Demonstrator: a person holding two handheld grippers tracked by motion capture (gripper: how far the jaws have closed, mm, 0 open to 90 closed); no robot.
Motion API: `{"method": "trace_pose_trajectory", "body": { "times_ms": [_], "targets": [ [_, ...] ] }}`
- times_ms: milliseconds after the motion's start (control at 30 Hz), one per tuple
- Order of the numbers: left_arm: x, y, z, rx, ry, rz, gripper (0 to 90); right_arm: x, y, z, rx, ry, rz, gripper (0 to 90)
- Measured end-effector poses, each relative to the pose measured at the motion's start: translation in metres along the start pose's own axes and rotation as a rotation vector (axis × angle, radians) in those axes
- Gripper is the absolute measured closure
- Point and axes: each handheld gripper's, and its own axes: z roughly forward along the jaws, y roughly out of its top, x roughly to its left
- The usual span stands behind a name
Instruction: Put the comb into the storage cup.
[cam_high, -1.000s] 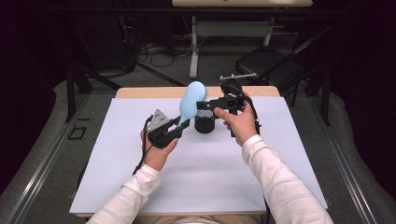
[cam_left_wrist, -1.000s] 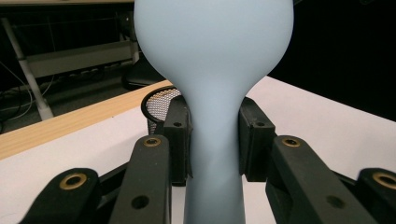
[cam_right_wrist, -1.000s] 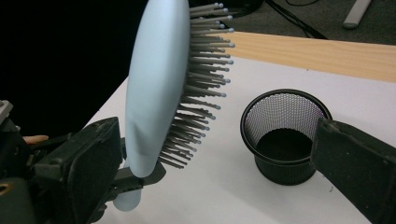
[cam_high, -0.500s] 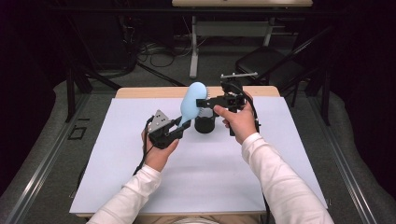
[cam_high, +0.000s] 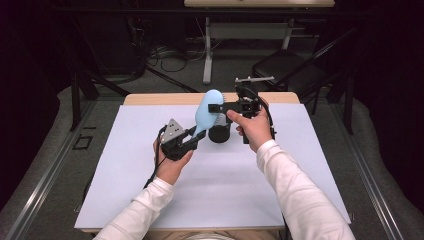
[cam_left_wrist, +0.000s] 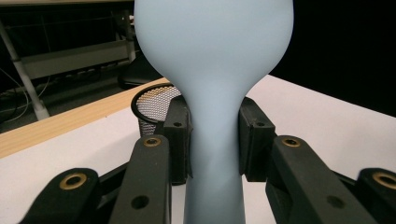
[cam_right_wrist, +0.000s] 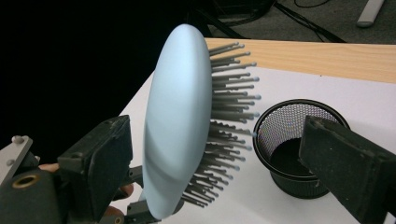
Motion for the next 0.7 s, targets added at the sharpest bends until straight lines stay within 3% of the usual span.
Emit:
{"method": "trace_pose_trajectory", "body": {
  "times_ms": [700],
  "targets": [
    [-0.011,-0.004,0.006,0.023,-0.027,0.024,69.3,-0.008,0.001,0.006,0.019,0.023,0.034,14.9]
  ]
}}
